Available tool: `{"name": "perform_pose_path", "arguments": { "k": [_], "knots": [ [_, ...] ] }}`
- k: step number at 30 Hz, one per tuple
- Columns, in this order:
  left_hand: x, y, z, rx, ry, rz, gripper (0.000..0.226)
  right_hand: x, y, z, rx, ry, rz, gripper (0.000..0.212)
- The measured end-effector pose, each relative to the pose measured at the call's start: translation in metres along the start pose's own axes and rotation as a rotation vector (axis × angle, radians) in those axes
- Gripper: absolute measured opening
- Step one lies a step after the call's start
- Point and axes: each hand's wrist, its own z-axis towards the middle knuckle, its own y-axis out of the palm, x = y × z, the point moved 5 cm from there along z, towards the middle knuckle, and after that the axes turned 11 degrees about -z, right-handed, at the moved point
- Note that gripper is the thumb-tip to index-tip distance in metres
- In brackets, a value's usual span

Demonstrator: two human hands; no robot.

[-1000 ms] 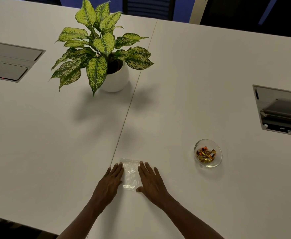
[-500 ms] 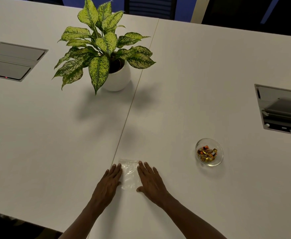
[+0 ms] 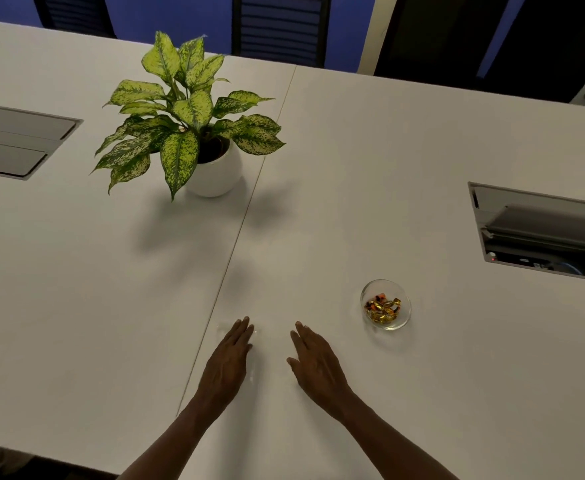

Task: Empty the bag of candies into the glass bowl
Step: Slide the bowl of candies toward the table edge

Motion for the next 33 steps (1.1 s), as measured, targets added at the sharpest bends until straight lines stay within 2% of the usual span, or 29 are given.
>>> {"name": "perform_pose_path", "arguments": {
  "k": [2,5,8,12,17,23,27,30,33],
  "knots": [
    [0.019,0.009,0.011,0.066,-0.003,-0.051,0.037,0.020,-0.009,-0.006,0.046,0.051,-0.007,0.054],
    [0.052,0.023,0.028,0.109,-0.006,-0.109,0.038,0.050,-0.029,-0.020,0.095,0.134,0.016,0.052],
    [0.079,0.036,0.041,0.113,0.005,-0.163,0.038,0.082,-0.043,-0.035,0.146,0.231,0.068,0.046],
    [0.103,0.056,0.059,0.096,-0.091,-0.294,0.035,0.123,-0.053,-0.050,0.181,0.347,0.122,0.041],
    [0.125,0.086,0.088,0.030,-0.244,-0.356,0.031,0.174,-0.057,-0.057,0.154,0.542,0.306,0.028],
    [0.138,0.121,0.118,-0.045,-0.333,-0.358,0.034,0.221,-0.045,-0.048,0.018,0.769,0.456,0.037],
    [0.142,0.136,0.132,-0.119,-0.384,-0.333,0.031,0.234,-0.040,-0.033,-0.037,0.818,0.525,0.037],
    [0.144,0.142,0.142,-0.141,-0.428,-0.326,0.044,0.238,-0.034,-0.024,-0.049,0.849,0.584,0.036],
    [0.144,0.149,0.151,-0.161,-0.471,-0.388,0.027,0.243,-0.032,-0.019,-0.042,0.879,0.597,0.027]
  ]
}}
